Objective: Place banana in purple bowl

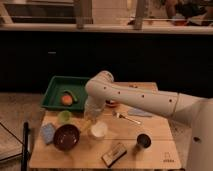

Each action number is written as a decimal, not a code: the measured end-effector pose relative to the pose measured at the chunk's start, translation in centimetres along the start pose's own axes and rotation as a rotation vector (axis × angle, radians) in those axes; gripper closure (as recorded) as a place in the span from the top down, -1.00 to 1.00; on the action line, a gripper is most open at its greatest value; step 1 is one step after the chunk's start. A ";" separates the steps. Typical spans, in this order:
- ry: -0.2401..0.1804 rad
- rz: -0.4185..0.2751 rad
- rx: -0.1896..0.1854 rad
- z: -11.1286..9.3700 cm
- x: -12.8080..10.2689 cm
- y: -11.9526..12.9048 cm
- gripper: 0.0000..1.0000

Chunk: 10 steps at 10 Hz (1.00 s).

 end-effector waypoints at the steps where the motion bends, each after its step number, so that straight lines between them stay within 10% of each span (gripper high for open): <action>1: -0.003 -0.026 0.012 -0.5 -0.3 -0.3 -0.91; 10: -0.174 -0.429 -0.036 2.0 -6.6 -4.5 -0.91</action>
